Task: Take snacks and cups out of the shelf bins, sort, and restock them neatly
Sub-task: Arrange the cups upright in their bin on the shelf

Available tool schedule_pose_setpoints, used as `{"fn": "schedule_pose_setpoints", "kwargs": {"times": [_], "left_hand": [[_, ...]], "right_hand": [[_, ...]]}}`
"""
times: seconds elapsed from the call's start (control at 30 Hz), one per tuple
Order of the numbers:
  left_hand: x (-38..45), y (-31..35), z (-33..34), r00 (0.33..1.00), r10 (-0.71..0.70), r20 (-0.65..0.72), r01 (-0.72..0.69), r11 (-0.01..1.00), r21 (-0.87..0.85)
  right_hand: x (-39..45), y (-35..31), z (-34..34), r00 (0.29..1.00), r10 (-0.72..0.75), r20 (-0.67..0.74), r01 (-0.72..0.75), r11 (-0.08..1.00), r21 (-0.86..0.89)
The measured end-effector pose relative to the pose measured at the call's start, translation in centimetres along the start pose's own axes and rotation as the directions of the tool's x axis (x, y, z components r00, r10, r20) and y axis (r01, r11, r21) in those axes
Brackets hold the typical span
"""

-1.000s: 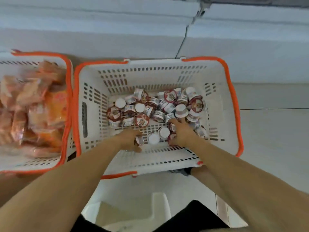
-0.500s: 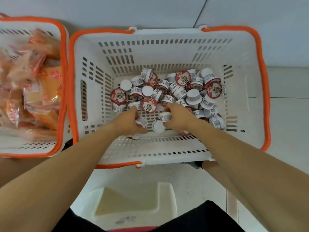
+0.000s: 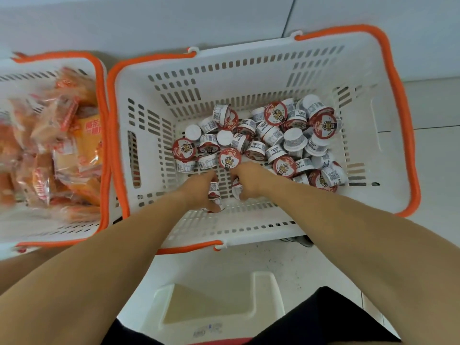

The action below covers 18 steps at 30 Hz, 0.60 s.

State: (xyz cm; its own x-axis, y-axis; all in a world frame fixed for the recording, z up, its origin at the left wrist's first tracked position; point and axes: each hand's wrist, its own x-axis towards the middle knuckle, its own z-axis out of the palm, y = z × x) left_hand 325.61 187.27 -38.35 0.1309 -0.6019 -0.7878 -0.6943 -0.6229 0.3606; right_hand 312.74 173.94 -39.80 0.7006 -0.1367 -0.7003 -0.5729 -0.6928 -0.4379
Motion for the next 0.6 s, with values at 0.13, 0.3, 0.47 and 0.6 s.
{"fn": "schedule_pose_setpoints", "kwargs": {"times": [0.13,0.3,0.47,0.6], "left_hand": [[0.0,0.3,0.0,1.000,-0.019,-0.013,0.018,0.996,-0.087],[-1.7,0.2,-1.6,0.986,-0.136,0.096,0.165,0.868,-0.468],[-6.2,1.6,-5.8,0.982,-0.055,0.181,0.178,0.589,-0.788],[-10.2,4.1,-12.2,0.983,0.122,0.138,0.047,0.557,-0.829]], "right_hand": [[-0.6,1.3,-0.8,0.999,0.023,0.047,-0.030,0.988,0.151],[-3.5,1.4,-3.8,0.989,0.048,0.140,-0.107,0.883,0.456],[-7.9,-0.8,-10.1,0.992,0.033,0.120,-0.087,0.873,0.479],[-13.2,-4.2,-18.1,0.999,0.016,0.041,-0.034,0.872,0.489]]}}
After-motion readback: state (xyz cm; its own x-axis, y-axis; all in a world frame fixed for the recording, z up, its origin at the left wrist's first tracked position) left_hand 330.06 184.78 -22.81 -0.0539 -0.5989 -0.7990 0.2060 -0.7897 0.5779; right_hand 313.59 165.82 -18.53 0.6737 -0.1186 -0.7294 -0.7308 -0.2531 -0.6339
